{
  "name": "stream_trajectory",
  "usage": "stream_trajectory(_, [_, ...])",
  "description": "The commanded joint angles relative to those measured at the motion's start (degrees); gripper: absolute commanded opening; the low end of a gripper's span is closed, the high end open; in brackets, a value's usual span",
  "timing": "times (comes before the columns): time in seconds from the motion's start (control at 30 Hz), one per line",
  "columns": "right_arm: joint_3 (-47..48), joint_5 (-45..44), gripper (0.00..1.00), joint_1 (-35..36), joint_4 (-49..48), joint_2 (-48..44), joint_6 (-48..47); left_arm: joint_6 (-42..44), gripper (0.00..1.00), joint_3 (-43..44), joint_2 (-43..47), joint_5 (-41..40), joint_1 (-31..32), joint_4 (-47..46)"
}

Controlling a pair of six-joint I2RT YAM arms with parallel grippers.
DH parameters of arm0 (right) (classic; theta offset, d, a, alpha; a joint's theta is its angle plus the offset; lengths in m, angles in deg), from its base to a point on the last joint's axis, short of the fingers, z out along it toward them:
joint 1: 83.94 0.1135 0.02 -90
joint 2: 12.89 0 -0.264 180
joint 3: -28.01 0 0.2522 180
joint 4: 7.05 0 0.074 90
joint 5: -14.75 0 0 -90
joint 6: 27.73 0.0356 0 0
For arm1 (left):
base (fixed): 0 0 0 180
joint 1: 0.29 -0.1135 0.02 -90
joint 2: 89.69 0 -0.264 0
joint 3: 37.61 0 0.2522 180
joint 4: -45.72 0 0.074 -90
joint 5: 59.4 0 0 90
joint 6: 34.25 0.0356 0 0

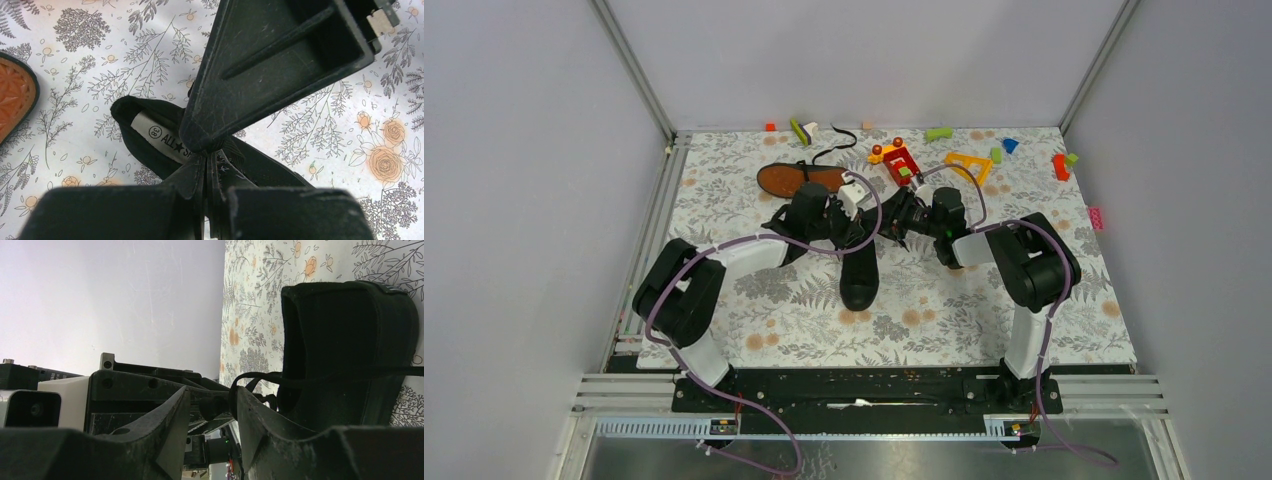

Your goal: Tie the shoes

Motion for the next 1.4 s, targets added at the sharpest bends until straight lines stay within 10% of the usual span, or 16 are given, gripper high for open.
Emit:
stream_trajectory(0.0, [1.7, 1.6, 0.45, -0.1, -0.7, 0.1, -0.5, 0.4, 0.0, 3.7, -0.7, 1.2, -0.2, 0.2])
stream_trajectory(0.5, [2.4, 1.7, 0.29, -0.1, 2.6, 0.4, -1.9, 1.0, 0.0, 6.0, -1.5, 0.6, 0.0, 3.0])
stream_trajectory(1.0, [2.8, 1.6, 0.01, -0.2, 2.8, 0.8, -1.8, -1.1, 0.35, -1.5, 6.0, -5.8, -0.1, -1.6])
stream_trajectory(1.37, [3.2, 2.4, 0.0, -0.2, 2.0, 1.2, -1.5, -10.3, 0.64, -15.6, 20.9, -13.7, -1.2, -13.6])
